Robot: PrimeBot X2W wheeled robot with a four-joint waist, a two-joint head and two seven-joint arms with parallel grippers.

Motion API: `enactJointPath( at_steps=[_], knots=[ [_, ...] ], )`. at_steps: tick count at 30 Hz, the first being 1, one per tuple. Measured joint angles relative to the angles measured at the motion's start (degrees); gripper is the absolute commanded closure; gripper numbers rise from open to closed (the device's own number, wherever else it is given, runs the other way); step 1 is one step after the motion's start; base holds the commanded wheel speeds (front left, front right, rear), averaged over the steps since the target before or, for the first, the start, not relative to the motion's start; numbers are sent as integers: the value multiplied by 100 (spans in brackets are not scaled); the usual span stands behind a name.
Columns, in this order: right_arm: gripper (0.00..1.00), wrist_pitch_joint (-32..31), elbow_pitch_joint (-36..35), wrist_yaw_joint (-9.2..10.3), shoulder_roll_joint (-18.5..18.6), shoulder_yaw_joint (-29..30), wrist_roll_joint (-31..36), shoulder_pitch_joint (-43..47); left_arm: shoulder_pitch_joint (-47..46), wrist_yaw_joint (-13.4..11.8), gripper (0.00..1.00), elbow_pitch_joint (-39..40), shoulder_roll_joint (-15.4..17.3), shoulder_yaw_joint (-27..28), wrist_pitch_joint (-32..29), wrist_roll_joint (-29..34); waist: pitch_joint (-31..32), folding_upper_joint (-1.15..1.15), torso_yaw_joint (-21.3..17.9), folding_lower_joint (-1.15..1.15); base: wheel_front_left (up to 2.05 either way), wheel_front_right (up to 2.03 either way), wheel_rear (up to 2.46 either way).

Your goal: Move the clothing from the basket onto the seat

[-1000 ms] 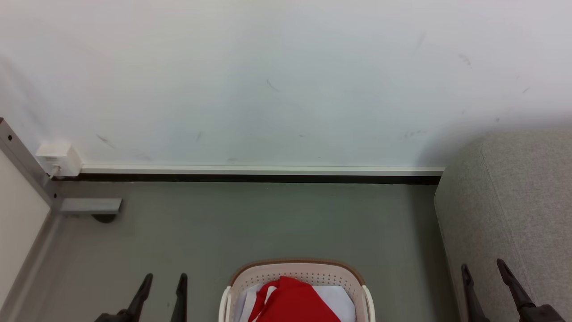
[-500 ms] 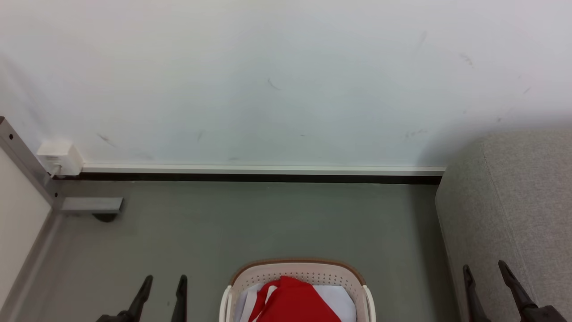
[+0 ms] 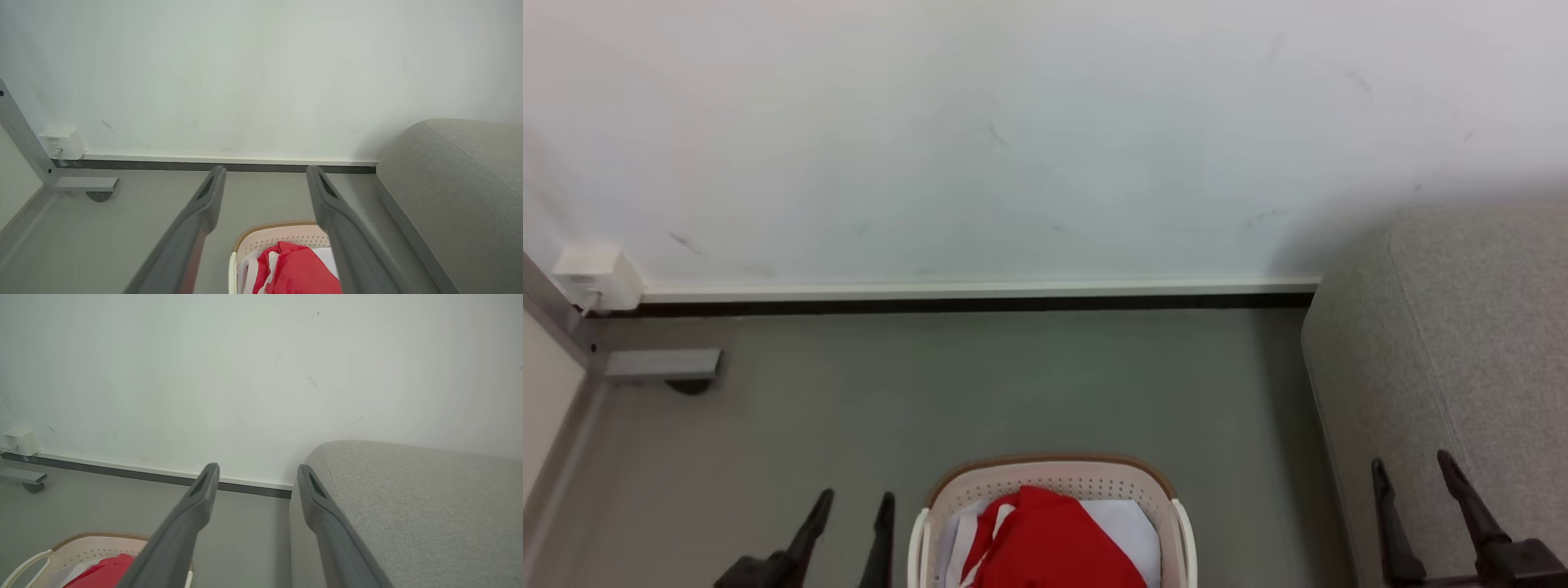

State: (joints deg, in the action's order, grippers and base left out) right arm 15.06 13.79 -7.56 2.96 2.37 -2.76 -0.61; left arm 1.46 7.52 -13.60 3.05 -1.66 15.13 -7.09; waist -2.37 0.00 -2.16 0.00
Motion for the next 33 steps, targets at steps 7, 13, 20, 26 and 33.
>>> enactJointPath(
  at_steps=[7, 13, 20, 26, 33],
  knots=[
    [0, 12, -201, 0, 0, 21, 24, -358, -747, 1, 0, -567, 82, -488, 0, -5, -515, 0, -148, 0, 0, 0, 0],
    [0, 12, -412, 0, -3, -24, 52, -861, -1744, 1, 0, -1404, 148, -1004, -60, -5, -1176, 0, -299, 0, 0, 0, 0],
    [0, 12, -671, 0, 1, -83, 77, -1387, -2798, 1, 0, -2409, 209, -1608, -716, -5, -2023, 0, -507, 1, 0, 0, 0],
    [0, 12, -835, 0, 0, -167, 74, -1697, -3345, 1, 0, -3132, 225, -2079, -1192, -168, -2670, 0, -681, 2, 0, 0, 0],
    [0, 12, -913, 0, -2, -227, 60, -1862, -3779, 1, 0, -3662, 210, -2488, -1481, -497, -3229, 0, -811, 1, 0, 0, 0]
  ],
)
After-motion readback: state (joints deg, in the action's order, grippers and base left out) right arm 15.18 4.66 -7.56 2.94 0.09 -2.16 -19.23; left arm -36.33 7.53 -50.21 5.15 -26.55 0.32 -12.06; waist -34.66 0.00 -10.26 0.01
